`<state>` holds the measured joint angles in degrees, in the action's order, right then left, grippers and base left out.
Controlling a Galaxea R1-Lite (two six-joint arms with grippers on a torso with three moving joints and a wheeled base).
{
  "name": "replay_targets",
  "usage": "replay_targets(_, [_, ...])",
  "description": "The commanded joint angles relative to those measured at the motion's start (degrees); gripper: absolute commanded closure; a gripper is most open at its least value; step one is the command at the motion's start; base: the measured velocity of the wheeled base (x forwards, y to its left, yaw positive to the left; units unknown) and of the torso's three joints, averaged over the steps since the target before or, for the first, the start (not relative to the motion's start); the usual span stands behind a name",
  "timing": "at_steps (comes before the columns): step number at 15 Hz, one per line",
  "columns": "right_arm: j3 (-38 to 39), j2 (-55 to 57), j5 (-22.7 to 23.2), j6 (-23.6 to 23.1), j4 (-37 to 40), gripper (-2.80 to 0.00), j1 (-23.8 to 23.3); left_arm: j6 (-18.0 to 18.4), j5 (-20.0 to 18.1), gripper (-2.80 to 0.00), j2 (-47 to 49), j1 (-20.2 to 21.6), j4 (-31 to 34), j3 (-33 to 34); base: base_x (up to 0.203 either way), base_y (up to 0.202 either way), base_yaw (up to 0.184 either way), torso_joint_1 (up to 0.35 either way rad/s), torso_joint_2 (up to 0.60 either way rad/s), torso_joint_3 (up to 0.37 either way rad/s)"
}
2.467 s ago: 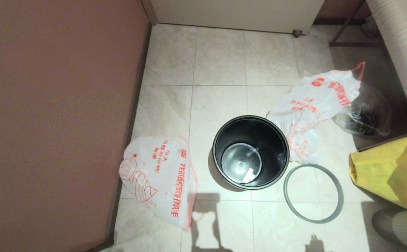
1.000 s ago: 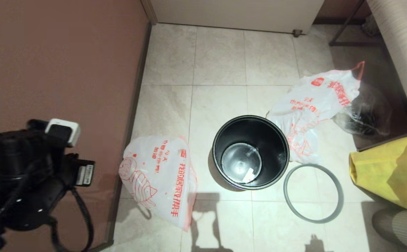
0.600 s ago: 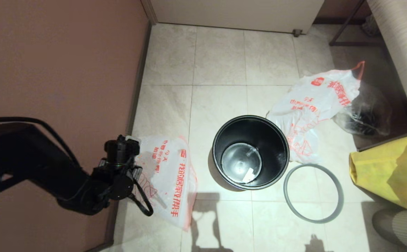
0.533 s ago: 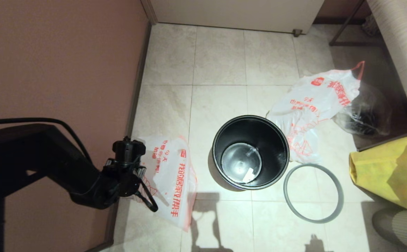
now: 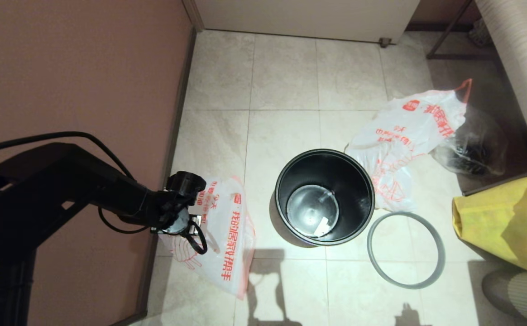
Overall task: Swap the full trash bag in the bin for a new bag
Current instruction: Pick up a new trash bag
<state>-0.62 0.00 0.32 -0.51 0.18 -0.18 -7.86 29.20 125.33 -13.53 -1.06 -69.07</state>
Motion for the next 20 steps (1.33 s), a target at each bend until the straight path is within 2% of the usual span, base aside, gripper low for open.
replay_targets(1, [0.01,0.09,0.04,-0.02,-0.01,0.00,0.01,-2.79,-2.74,-2.80,-3.94,-0.24,3.68,-0.84,0.000,0.000,0.000,0.000,0.00,0.000])
replay_targets(3, [0.01,0.00,0.04,-0.02,-0.01,0.00,0.01,-3.43,-2.54,-2.80,-3.01,0.45,3.64,-3.26,0.000,0.000,0.000,0.000,0.00,0.000])
replay_targets(4, [0.01,0.09,0.04,-0.02,-0.01,0.00,0.01,-4.07,-0.68,-2.80,-1.53,0.79,3.77,-4.89,0.000,0.000,0.000,0.000,0.00,0.000])
replay_targets(6, [0.01,0.09,0.04,-0.02,-0.01,0.00,0.01,-4.97,5.63,-2.80,1.70,1.53,4.02,-9.41,0.000,0.000,0.000,0.000,0.00,0.000])
replay_targets(11, [0.01,0.09,0.04,-0.02,-0.01,0.00,0.01,-10.14,10.67,-2.80,7.47,3.62,9.04,-17.83,0.000,0.000,0.000,0.000,0.00,0.000])
replay_targets(13, [0.01,0.09,0.04,-0.02,-0.01,0.00,0.01,-10.72,12.97,-2.80,10.38,3.78,9.58,-20.16,0.000,0.000,0.000,0.000,0.00,0.000])
replay_targets(15, [0.01,0.09,0.04,-0.02,-0.01,0.00,0.01,-12.04,18.52,-2.80,14.50,3.92,9.80,-23.16,0.000,0.000,0.000,0.000,0.00,0.000])
replay_targets(18, [0.01,0.09,0.04,-0.02,-0.01,0.00,0.01,-12.96,22.09,-2.80,19.92,4.01,9.27,-25.78,0.000,0.000,0.000,0.000,0.00,0.000])
replay_targets(20, [0.01,0.09,0.04,-0.02,-0.01,0.00,0.01,-13.12,21.87,-2.80,22.41,4.04,9.40,-28.10,0.000,0.000,0.000,0.000,0.00,0.000])
